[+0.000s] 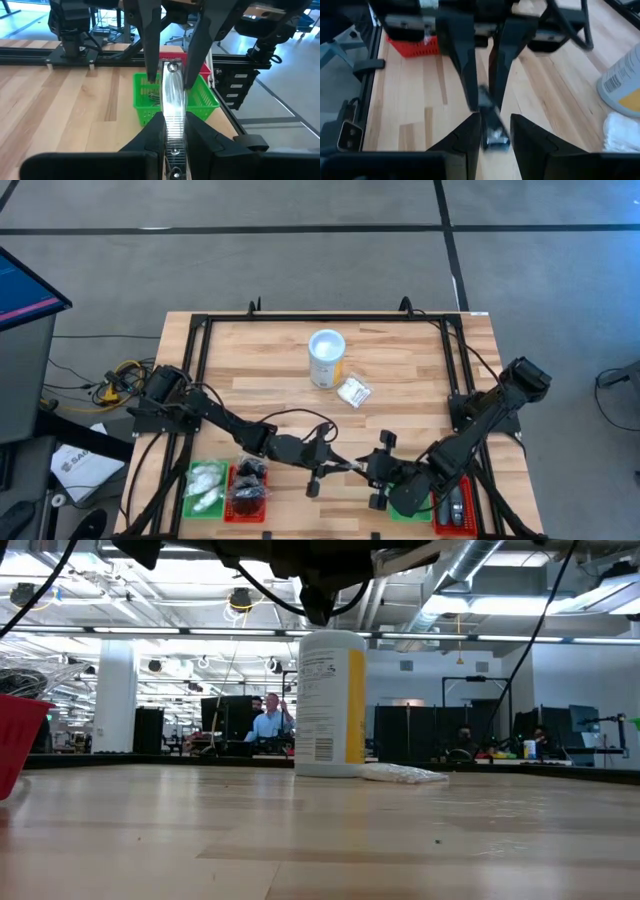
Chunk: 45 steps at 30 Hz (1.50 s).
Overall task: Pick & Place Travel size toiletries
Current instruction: Put the nail cutter into the right green bin
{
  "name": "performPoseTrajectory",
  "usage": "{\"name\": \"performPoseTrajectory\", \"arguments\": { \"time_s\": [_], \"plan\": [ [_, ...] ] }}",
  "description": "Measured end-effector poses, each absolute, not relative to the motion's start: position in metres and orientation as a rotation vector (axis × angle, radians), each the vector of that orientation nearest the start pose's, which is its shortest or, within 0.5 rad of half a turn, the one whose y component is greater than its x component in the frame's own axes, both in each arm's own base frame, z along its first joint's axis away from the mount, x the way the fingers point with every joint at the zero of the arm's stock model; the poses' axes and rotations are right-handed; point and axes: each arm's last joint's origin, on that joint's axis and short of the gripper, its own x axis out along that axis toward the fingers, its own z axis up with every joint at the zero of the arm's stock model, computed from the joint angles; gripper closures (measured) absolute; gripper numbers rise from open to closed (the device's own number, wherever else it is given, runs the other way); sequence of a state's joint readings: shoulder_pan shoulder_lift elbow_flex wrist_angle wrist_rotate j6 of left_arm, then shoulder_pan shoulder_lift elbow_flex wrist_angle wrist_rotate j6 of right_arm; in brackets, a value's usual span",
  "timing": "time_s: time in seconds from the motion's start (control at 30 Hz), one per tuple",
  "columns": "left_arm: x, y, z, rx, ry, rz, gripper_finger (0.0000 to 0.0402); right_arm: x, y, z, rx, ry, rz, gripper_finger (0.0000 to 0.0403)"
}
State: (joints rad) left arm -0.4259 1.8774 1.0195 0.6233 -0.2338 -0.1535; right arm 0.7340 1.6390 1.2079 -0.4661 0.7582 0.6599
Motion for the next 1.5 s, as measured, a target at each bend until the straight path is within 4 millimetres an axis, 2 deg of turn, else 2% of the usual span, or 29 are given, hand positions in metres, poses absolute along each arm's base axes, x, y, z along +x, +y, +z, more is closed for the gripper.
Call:
{"name": "performPoseTrajectory", "arguments": {
  "time_s": [0.43, 0.73, 1.33, 1.5],
  "plan": [
    [0.365, -0.159, 0.185, -0.07, 0.247, -0.182, 0.036, 0.275, 0.213, 0.244, 0.054, 0.648, -0.182, 0.0305],
    [0.366, -0.159, 0.187, -0.053, 0.227, -0.183, 0.036, 0.289, 0.209, 0.22, 0.014, 0.736, -0.179, 0.0305],
    [0.365, -0.159, 0.186, -0.049, 0.242, -0.183, 0.0359, 0.289, 0.212, 0.229, 0.012, 0.72, -0.146, 0.0306],
    [0.365, -0.159, 0.186, -0.051, 0.242, -0.181, 0.0359, 0.288, 0.212, 0.229, 0.01, 0.722, -0.146, 0.0343]
  ]
}}
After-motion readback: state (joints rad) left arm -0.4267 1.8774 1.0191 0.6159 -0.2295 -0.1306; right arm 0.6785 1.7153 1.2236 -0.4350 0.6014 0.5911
